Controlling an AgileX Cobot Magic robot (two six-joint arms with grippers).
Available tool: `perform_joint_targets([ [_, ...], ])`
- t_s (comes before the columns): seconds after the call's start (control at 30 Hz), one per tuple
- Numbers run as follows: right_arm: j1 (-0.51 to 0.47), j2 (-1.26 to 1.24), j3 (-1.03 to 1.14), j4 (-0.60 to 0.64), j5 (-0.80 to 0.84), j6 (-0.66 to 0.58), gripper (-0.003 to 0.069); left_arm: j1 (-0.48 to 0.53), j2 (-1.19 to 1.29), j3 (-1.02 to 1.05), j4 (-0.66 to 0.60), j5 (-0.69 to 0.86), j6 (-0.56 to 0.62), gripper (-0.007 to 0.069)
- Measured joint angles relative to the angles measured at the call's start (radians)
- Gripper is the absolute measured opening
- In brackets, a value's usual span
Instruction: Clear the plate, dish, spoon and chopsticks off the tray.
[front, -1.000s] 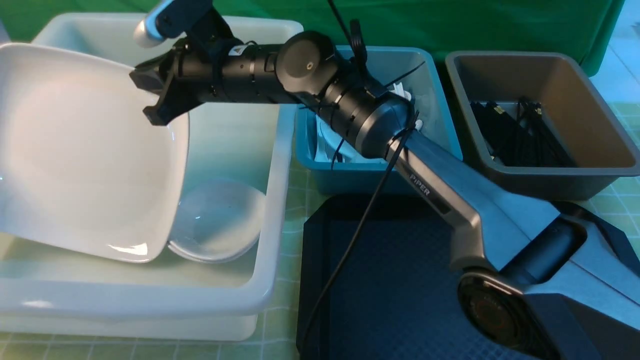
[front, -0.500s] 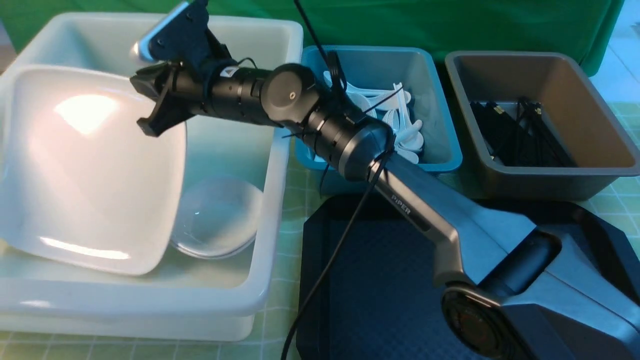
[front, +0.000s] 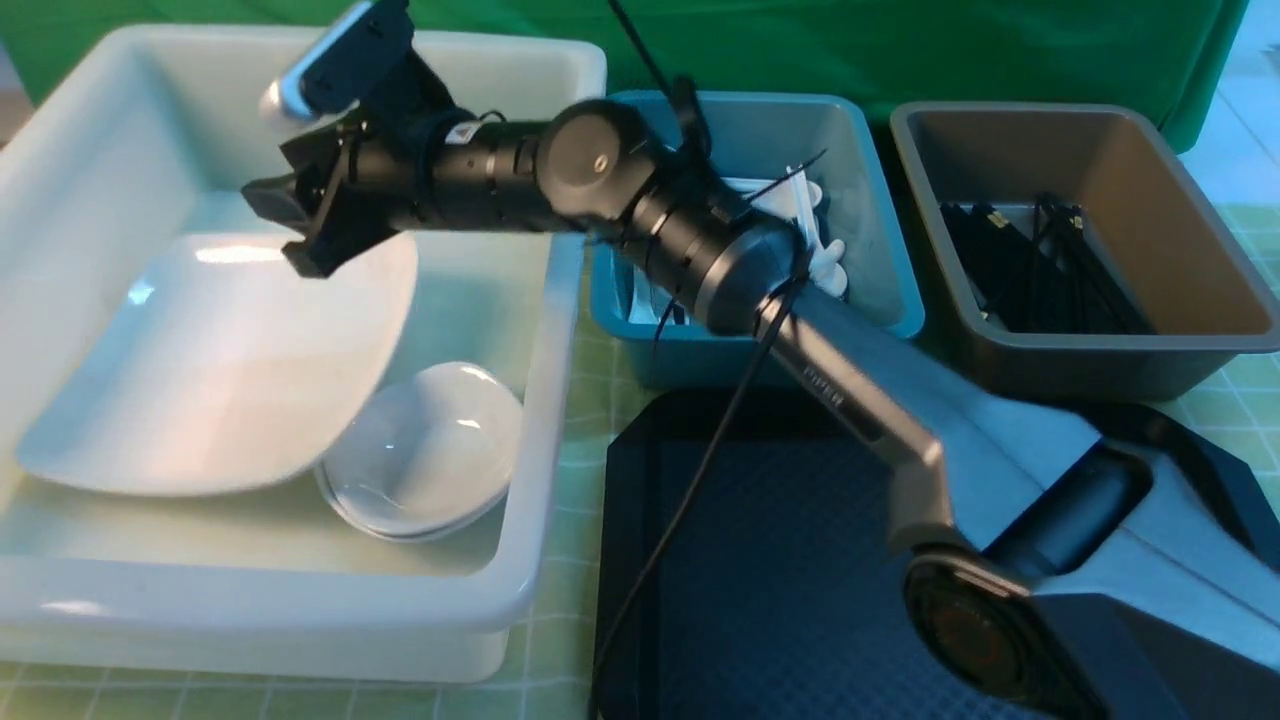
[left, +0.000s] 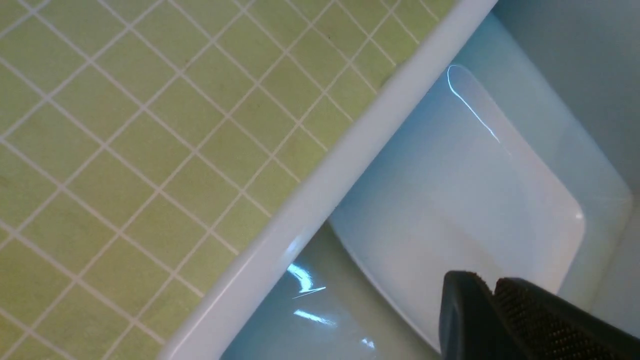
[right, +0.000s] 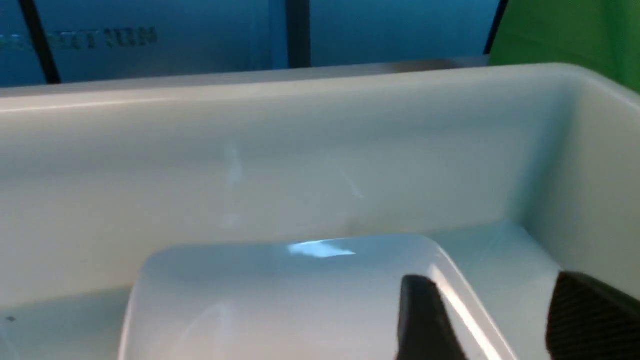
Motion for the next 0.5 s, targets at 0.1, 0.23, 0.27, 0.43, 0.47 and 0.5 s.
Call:
perform_joint_targets([
  [0.1,-0.014,-0.073,0.000,-0.097,0.119,0.088,0.0265,0.000,0.000,0.000,-0.011,0.000,0.000,0.0063],
  [0.23,-0.022,-0.209,-0.001,-0.316,0.340,0.213,0.0074,-0.001,0.000,0.000,-0.035,0.001,0.000,0.0063],
  [0.27,-0.022,-0.258,-0.001,-0.384,0.410,0.262,0.0034,-0.009,0.000,0.000,-0.048,0.007,0.002,0.0063],
  [0.43,-0.023,-0.399,-0.001,-0.576,0.573,0.400,0.0006,-0.100,0.000,0.000,-0.074,0.042,0.032,0.0063],
  [0.47,-0.023,-0.421,-0.001,-0.614,0.582,0.429,0.0003,-0.125,0.000,0.000,-0.077,0.045,0.034,0.0063],
  [0.5,-0.023,-0.452,-0.001,-0.673,0.590,0.466,0.0003,-0.159,0.000,0.000,-0.079,0.048,0.034,0.0063],
])
